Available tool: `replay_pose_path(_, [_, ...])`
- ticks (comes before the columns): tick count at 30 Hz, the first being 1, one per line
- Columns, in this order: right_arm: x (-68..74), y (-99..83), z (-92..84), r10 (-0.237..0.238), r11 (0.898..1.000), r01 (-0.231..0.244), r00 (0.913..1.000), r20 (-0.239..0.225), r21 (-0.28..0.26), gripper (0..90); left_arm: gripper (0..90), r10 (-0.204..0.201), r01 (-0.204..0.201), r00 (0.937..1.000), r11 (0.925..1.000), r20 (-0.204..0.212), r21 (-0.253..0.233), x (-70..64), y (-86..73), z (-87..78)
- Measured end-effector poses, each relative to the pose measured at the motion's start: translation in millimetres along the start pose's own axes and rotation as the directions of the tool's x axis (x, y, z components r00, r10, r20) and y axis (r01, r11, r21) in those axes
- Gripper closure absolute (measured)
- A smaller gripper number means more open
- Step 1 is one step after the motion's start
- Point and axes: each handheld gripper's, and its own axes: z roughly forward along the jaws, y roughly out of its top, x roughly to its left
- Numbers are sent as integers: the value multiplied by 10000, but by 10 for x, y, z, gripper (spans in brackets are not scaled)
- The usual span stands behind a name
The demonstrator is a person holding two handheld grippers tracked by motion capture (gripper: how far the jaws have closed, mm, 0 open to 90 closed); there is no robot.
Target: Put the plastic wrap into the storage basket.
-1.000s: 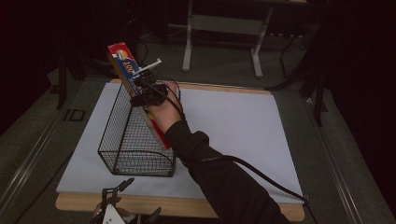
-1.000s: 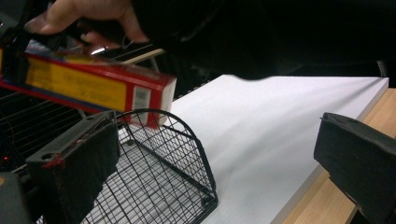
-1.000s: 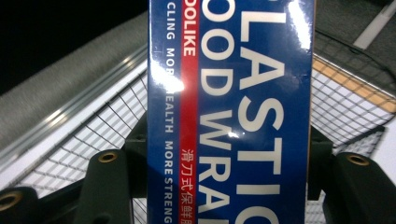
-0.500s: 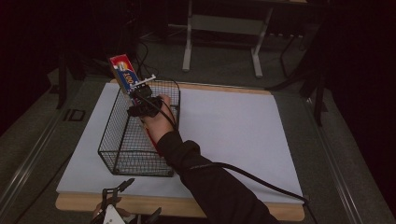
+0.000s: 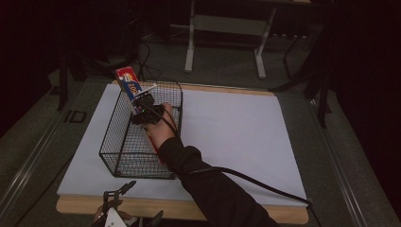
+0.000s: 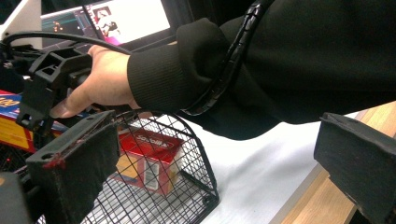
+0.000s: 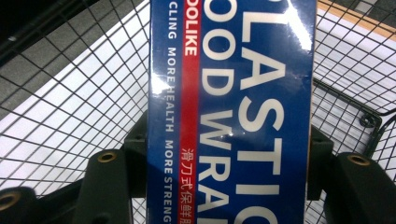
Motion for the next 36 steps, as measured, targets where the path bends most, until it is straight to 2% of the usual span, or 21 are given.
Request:
replay_pose_path(5, [-3, -22, 34, -169, 9997, 166, 9997, 168, 152, 389, 9, 58, -58, 10000, 10000, 21, 51, -5, 0, 6])
replay_pose_path(6, [-2, -41, 69, -208, 9991, 201, 9996, 176, 384, 387, 10, 69, -69, 10000, 10000, 30, 65, -9, -1, 8])
replay_pose_path(8, [-7, -70, 102, -305, 9983, 294, 9993, 228, 501, 382, 10, 79, -79, 10000, 9999, 40, 71, -10, -1, 9])
replay_pose_path(9, [-22, -81, 102, -290, 9990, 282, 9993, 218, 347, 384, 10, 73, -74, 10000, 10000, 34, 67, -9, -1, 9])
replay_pose_path(17, [-70, -94, 116, -335, 9990, 331, 9993, 153, 285, 370, 10, 80, -80, 10000, 9999, 42, 107, -10, -3, 13])
replay_pose_path(25, [-153, -119, 136, -169, 9997, 168, 9998, 84, 201, 360, 9, 88, -88, 9999, 9999, 56, 103, -12, -4, 16])
replay_pose_path(27, [-133, -112, 133, -268, 9993, 262, 9994, 230, 256, 360, 9, 94, -95, 9999, 9999, 65, 111, -13, -4, 17])
replay_pose_path(29, [-143, -113, 133, -272, 9994, 268, 9995, 167, 219, 345, 9, 99, -100, 9999, 9999, 66, 93, -13, -3, 14])
replay_pose_path(32, [-134, -108, 92, -650, 9979, 652, 9972, 378, -45, 302, 9, 72, -73, 10000, 9999, 63, 103, -11, -4, 15])
replay_pose_path(36, [-143, -97, -12, -743, 9968, 745, 9972, 62, -288, 223, 9, 106, -107, 9999, 9999, 74, 102, -16, -3, 17])
